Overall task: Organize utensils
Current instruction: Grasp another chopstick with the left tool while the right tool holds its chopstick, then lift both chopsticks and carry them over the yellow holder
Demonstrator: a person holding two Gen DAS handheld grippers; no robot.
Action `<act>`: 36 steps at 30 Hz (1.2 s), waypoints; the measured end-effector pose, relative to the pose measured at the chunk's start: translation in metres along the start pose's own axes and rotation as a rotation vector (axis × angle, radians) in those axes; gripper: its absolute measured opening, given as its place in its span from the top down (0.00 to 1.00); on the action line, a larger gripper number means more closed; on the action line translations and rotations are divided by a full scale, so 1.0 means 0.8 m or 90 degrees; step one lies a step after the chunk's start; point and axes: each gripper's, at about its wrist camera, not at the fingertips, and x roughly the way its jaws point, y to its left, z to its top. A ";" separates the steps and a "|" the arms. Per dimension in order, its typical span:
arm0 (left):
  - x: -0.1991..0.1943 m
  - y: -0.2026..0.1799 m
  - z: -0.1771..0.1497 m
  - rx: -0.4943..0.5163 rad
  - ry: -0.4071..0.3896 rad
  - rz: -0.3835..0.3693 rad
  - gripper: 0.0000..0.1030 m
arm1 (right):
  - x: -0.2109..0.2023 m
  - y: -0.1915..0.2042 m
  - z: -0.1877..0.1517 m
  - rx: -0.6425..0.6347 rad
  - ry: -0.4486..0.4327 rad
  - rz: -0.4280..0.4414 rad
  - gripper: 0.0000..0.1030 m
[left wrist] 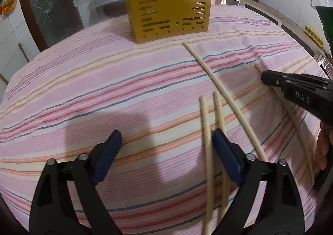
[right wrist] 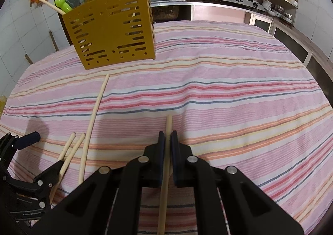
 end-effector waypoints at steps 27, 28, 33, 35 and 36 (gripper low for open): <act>0.009 0.012 0.053 -0.125 -0.018 -0.015 0.96 | -0.008 -0.007 0.016 0.027 -0.047 0.017 0.94; 0.001 0.015 0.053 -0.128 -0.037 -0.009 0.96 | -0.012 -0.007 0.016 0.029 -0.054 0.020 0.94; -0.050 0.029 0.052 -0.148 -0.133 0.011 0.96 | -0.047 -0.013 0.018 0.042 -0.116 0.047 0.94; -0.069 0.033 0.050 -0.153 -0.166 0.018 0.96 | -0.067 -0.013 0.018 0.042 -0.153 0.062 0.94; -0.080 0.033 0.050 -0.154 -0.184 0.024 0.96 | -0.074 -0.013 0.018 0.041 -0.167 0.064 0.94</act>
